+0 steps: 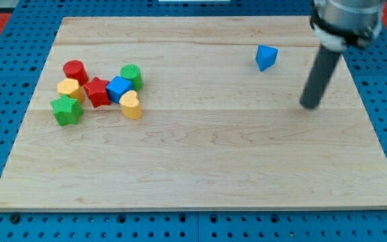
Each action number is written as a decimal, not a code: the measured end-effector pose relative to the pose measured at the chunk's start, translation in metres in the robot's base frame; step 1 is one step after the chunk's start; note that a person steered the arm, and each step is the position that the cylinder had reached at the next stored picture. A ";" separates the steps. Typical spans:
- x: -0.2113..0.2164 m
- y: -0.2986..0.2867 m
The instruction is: Separate the yellow heart from the blue cube
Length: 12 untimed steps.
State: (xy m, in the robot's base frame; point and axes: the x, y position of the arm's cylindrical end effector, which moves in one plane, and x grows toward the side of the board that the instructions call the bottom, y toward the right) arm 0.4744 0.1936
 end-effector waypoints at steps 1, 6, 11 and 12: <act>0.072 -0.060; -0.002 -0.329; -0.077 -0.269; -0.112 -0.242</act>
State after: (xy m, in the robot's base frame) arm 0.3623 -0.0481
